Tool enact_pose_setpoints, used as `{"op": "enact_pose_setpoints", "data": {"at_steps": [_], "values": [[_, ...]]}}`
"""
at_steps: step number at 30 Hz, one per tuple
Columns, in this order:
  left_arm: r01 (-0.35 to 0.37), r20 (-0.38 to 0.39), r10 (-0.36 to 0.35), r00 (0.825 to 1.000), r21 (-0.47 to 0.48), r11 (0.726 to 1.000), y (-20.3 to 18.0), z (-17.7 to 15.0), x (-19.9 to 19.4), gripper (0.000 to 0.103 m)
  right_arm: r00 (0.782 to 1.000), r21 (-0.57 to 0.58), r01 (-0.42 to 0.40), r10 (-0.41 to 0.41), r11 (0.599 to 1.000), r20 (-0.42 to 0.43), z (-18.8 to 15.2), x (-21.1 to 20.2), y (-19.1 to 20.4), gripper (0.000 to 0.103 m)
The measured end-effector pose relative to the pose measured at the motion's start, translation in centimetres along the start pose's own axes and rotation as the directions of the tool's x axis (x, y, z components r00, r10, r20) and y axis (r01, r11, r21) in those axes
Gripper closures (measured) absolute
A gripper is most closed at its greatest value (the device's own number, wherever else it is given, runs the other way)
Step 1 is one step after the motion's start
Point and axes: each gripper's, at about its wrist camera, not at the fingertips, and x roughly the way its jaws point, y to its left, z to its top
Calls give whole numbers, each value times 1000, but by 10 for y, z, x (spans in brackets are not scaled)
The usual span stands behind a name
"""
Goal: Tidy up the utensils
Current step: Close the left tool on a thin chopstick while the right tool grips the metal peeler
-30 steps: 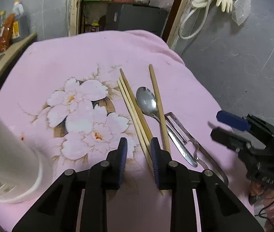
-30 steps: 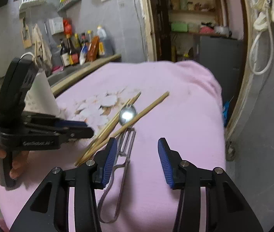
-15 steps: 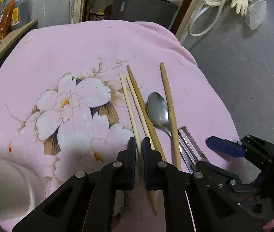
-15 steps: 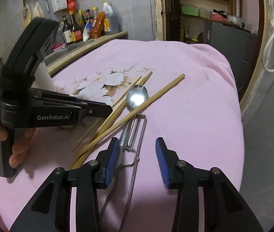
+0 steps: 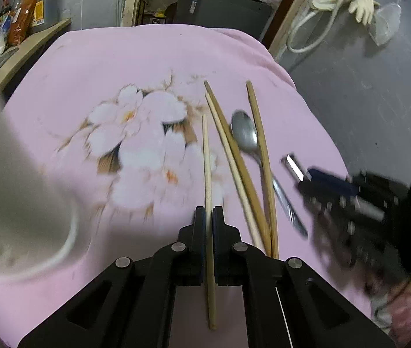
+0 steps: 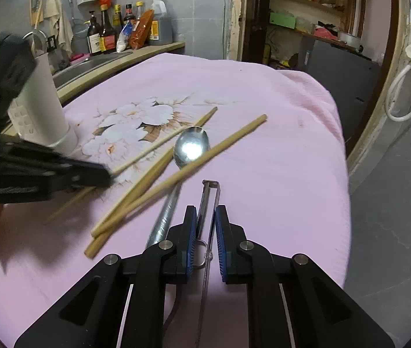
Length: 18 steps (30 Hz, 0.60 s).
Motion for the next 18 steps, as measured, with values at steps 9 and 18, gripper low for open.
{"op": "enact_pose_setpoints", "data": {"at_steps": [9, 18], "values": [[-14, -38, 16, 999, 37, 999, -9, 3, 0, 98, 998, 10, -41, 41, 999, -55, 8, 5, -5, 92], [-34, -44, 36, 998, 48, 998, -11, 17, 10, 100, 995, -13, -46, 45, 999, -91, 13, 18, 3, 91]]}}
